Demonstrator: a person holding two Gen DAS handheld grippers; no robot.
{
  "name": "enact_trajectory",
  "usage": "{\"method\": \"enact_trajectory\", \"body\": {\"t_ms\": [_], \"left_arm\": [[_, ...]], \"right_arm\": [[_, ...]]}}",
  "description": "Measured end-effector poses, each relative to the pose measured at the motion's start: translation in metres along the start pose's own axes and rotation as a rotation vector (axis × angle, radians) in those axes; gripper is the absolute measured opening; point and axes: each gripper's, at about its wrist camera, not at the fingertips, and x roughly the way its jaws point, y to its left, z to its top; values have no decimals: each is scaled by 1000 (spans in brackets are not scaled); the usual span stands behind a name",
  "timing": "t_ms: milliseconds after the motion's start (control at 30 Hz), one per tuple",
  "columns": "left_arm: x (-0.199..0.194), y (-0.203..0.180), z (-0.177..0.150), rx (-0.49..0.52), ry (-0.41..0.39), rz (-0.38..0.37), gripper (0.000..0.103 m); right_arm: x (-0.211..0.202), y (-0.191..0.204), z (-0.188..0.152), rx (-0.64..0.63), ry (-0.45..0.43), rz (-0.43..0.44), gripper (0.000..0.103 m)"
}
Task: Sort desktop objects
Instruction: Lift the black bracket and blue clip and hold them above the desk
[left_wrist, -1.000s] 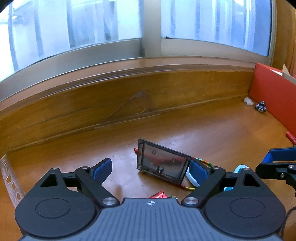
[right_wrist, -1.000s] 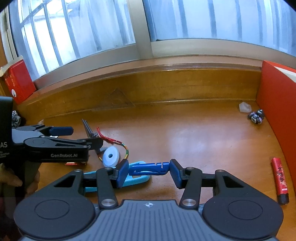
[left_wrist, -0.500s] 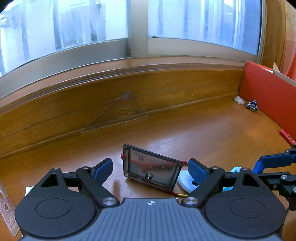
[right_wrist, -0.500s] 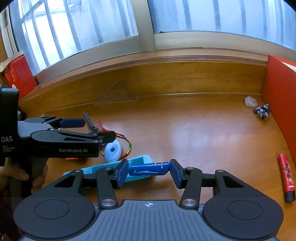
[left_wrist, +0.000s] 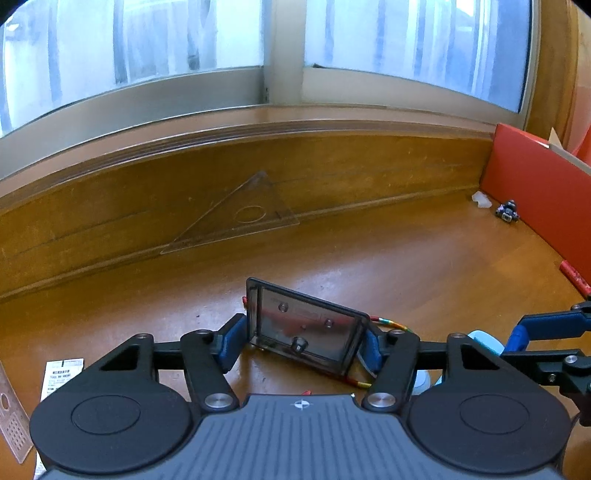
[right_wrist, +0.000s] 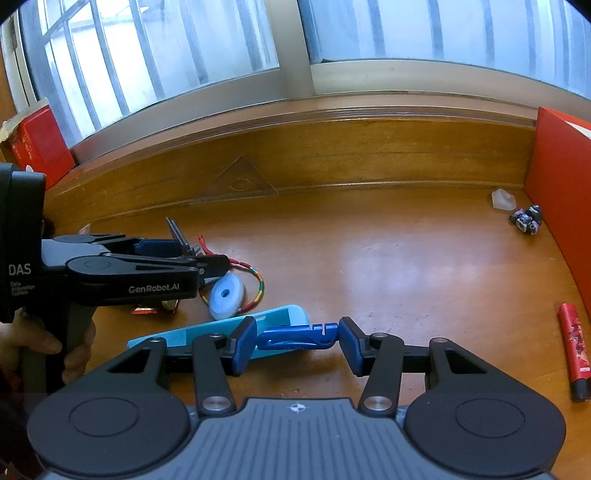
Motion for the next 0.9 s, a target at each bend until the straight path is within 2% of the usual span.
{"method": "enact_trajectory", "body": {"t_ms": [200,900], "left_arm": [[-7,1,3,-27,-23,3,59],[-47,2,11,-82,-123,11,59]], "right_arm": [[1,-4,-1,9,0,13,52],[-12,7,1,-64,-15,17,52]]}}
